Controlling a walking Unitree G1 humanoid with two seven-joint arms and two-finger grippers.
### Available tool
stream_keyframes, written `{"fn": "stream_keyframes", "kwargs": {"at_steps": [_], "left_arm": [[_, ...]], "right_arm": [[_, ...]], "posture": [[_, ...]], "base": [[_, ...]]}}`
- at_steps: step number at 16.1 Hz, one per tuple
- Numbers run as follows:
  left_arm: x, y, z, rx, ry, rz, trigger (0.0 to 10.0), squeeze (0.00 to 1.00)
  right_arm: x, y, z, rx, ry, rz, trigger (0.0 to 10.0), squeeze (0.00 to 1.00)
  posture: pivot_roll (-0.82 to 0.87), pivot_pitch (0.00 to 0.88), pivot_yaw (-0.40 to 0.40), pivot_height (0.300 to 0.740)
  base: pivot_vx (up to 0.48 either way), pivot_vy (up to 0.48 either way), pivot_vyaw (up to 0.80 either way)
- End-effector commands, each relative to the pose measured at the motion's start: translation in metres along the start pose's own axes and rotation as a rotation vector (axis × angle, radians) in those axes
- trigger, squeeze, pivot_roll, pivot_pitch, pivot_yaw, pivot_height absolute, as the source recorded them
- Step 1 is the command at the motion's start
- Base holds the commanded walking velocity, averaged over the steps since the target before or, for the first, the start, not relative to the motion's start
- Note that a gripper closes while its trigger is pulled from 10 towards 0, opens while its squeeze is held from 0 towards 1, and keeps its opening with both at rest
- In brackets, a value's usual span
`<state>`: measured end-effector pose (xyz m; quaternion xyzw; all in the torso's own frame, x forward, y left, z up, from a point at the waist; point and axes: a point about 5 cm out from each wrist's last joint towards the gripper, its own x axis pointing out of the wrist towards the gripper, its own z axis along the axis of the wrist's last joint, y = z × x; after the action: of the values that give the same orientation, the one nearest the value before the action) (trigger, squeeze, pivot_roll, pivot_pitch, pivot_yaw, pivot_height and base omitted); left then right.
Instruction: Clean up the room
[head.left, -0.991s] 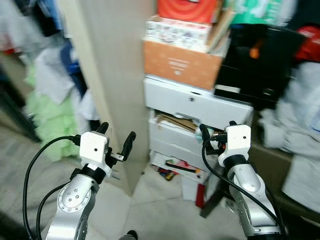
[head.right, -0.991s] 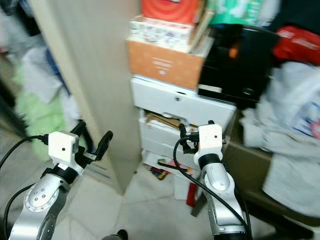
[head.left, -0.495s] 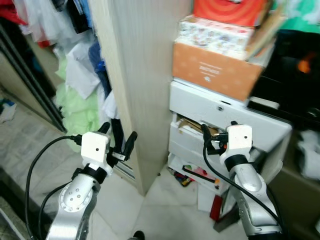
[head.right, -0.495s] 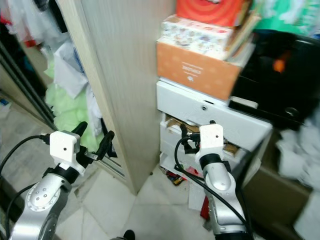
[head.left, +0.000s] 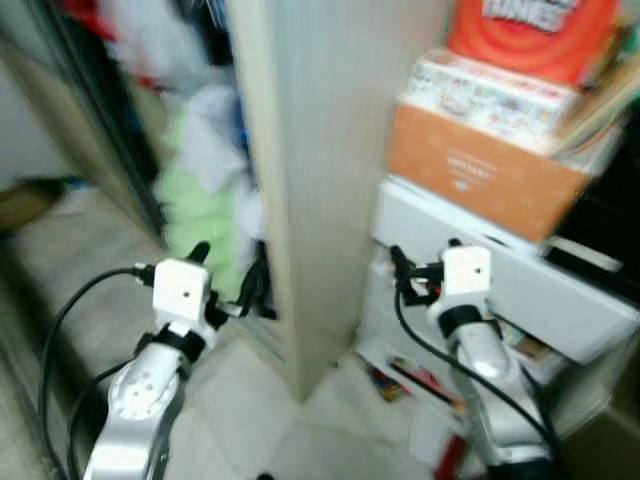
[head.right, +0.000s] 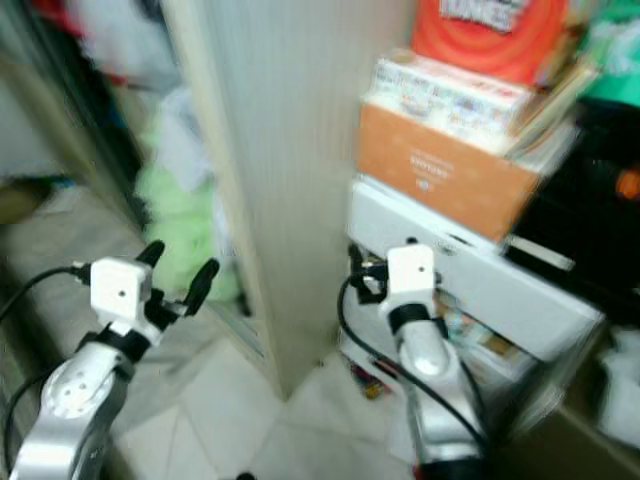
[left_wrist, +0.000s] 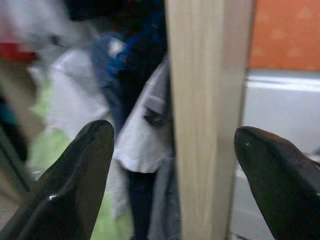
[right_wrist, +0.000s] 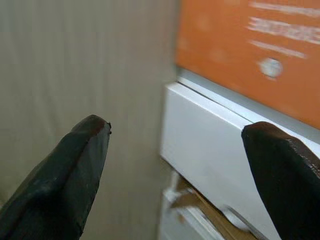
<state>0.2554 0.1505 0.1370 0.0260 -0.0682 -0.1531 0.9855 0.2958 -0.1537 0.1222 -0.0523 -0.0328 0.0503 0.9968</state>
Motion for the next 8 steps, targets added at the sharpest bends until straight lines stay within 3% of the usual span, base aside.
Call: {"fn": "stream_keyframes", "kwargs": {"at_steps": [1, 8], "left_arm": [[-0.0011, -0.0012, -0.0013, -0.003, 0.007, 0.000, 10.0, 0.00], [-0.0015, 0.0034, -0.0002, 0.010, -0.003, 0.043, 10.0, 0.00]], "right_arm": [[0.0002, -0.0022, 0.0005, -0.002, -0.003, -0.006, 10.0, 0.00], [0.0010, -0.0031, 0.0008, -0.004, -0.007, -0.008, 10.0, 0.00]], "posture": [[-0.03, 0.086, -0.022, 0.740], [-0.03, 0.086, -0.024, 0.740]], "base": [[0.000, 0.000, 0.80], [0.000, 0.000, 0.80]]}}
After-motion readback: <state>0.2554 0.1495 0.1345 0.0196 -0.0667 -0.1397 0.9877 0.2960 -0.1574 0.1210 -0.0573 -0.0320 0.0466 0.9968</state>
